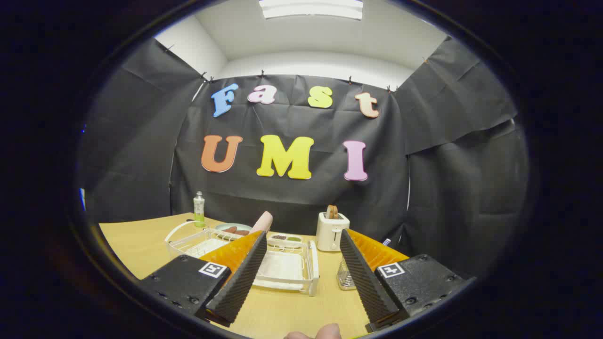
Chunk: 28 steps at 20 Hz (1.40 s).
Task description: Take the plate from the dish rack, then take the spoon from the basket and place it into the plate.
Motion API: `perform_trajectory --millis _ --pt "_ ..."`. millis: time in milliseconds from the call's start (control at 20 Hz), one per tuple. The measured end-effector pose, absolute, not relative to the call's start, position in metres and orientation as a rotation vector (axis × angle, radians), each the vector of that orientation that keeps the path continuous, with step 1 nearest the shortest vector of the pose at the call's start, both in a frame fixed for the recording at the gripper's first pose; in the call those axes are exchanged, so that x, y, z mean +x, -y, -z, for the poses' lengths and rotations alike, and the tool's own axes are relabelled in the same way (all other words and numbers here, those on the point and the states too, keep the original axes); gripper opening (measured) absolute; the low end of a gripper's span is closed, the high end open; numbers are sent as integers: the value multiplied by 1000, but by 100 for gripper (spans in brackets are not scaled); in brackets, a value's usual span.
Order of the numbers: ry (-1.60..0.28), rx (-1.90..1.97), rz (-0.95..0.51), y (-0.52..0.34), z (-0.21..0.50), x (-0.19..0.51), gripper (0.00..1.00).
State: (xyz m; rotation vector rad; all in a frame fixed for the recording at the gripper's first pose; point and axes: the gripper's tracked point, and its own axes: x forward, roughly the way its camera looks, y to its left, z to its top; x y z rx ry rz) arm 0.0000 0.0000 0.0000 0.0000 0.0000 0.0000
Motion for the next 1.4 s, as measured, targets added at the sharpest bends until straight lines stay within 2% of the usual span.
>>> perform_trajectory --millis 400,1100,1400 --pt "44 6 23 21 -11 -6 100" --pt "-8 11 62 33 1 5 100" --pt "-27 6 -28 3 -27 26 100"
